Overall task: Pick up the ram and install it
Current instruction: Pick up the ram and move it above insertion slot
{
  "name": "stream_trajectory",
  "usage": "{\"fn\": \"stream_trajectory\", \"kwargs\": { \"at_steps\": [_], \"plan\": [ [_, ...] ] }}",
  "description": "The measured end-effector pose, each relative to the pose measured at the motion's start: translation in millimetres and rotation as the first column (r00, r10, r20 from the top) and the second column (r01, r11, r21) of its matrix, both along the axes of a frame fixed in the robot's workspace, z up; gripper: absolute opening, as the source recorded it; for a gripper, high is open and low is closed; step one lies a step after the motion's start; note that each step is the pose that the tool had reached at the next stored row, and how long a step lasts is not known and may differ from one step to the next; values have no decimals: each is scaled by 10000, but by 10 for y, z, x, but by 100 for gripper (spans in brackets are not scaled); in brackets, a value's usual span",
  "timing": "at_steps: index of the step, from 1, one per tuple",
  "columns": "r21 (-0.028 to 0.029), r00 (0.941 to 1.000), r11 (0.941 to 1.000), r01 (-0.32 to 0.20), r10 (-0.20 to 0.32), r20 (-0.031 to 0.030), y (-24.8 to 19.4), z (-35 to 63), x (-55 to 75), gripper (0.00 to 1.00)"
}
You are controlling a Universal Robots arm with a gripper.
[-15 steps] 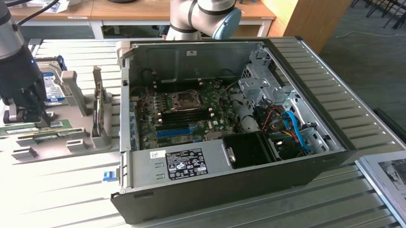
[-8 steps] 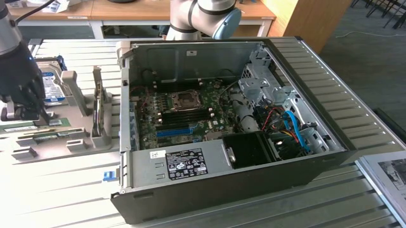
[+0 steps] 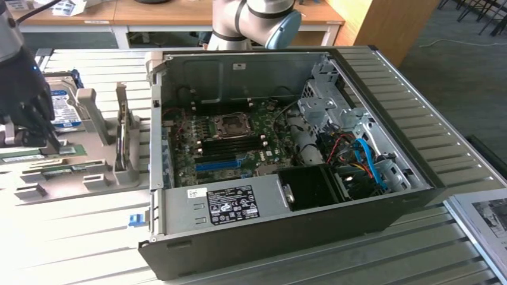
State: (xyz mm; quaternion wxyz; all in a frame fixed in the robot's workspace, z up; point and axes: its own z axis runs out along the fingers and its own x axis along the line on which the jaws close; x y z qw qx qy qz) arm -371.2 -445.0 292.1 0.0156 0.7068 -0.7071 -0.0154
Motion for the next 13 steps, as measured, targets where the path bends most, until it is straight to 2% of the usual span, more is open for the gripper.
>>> {"fn": "stream_trajectory", "kwargs": {
  "at_steps": [13],
  "plan": [
    [1,10000,10000,0,0,1,0,105,0,12]
  ]
}}
